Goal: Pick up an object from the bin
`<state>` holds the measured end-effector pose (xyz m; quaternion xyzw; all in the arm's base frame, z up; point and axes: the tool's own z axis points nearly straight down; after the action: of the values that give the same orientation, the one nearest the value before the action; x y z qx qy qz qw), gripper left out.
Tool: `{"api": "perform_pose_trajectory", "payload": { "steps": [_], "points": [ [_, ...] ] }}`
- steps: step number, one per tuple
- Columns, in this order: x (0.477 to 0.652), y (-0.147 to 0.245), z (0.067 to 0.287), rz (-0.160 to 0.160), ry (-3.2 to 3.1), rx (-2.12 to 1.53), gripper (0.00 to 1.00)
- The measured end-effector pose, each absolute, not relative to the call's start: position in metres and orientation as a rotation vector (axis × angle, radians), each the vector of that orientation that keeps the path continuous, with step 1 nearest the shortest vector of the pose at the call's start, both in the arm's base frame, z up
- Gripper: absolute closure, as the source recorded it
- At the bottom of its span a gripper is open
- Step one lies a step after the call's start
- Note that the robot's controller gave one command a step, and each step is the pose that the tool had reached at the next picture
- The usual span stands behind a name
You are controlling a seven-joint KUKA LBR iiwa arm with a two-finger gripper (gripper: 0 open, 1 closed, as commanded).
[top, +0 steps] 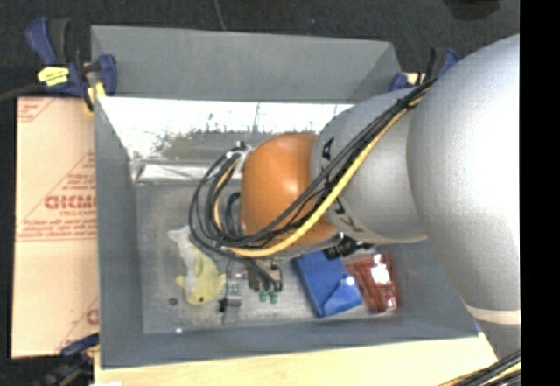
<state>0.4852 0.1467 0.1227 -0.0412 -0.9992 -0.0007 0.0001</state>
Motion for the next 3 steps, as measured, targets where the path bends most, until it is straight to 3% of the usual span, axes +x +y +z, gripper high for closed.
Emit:
{"api": "perform_pose_trajectory", "payload": {
  "steps": [1,2,3],
  "points": [
    [0.481,0.153,0.114,0.001,-3.138,-0.091,0.0],
    [0.481,0.157,0.085,-0.002,-3.144,0.008,0.0],
    [0.477,0.16,0.075,-0.002,-3.12,0.477,1.0]
  ]
}}
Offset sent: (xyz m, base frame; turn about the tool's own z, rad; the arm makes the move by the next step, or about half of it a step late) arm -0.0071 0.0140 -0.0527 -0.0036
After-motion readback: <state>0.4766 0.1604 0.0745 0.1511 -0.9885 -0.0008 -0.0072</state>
